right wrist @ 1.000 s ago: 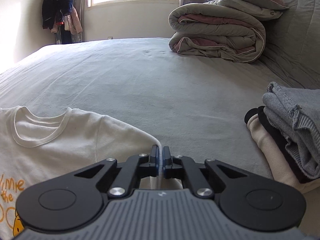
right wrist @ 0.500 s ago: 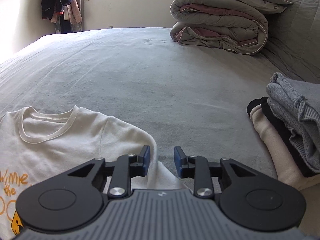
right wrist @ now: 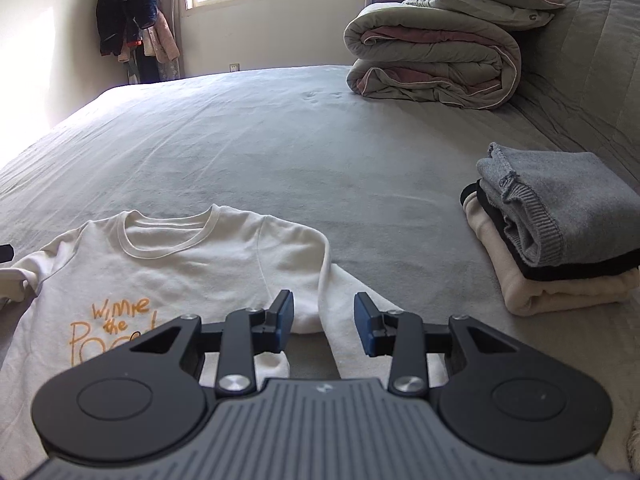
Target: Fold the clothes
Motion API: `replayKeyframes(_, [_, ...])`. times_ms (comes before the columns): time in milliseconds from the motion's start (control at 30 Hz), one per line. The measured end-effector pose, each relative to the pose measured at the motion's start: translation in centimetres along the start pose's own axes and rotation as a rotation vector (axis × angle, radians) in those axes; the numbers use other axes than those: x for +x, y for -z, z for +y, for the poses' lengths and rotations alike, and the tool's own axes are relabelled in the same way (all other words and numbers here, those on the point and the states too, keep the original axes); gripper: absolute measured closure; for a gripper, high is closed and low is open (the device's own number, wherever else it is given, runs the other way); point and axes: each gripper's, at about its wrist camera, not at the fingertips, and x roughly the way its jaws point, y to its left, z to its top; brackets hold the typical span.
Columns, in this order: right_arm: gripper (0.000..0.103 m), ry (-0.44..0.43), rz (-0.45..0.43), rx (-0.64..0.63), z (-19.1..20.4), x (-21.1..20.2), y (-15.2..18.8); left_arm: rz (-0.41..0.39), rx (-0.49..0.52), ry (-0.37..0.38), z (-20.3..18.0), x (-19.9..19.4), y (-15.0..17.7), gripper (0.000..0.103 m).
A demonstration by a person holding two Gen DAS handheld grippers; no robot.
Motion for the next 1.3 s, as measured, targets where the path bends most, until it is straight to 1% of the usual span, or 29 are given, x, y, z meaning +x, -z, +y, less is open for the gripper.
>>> replayKeyframes(167, [0.065,-0.002,-0.003,0.01,0.4,-2.7,1.5,0.021,0.002,0.01,0.8,-3.3,1.6,0.047])
replayKeyframes(367, [0.065,-0.006,0.009,0.017,1.0,-5.3,3.8,0.065,0.019,0.032,1.4,-6.1,3.7,0.046])
replayKeyframes(533, [0.065,-0.007,0.022,0.023,1.1,-7.2,5.9,0.126,0.017,0.068,1.9,-7.8,5.7,0.045])
replayKeyframes(733, [0.065,-0.011,0.044,0.043,1.0,-8.7,8.1,0.174,0.021,0.082,2.6,-9.2,8.0,0.043])
replayKeyframes(900, [0.065,-0.029,0.067,0.07,0.8,-9.7,9.7,0.217,-0.014,0.112,3.5,-9.9,9.7,0.043])
replayKeyframes(1067, [0.065,-0.043,0.092,0.069,0.8,-10.3,11.4,0.26,-0.031,0.142,4.8,-10.4,11.5,0.043])
replayKeyframes(1300, [0.065,-0.068,0.115,0.104,0.2,-11.0,14.0,0.308,-0.125,0.194,7.5,-10.8,14.2,0.044])
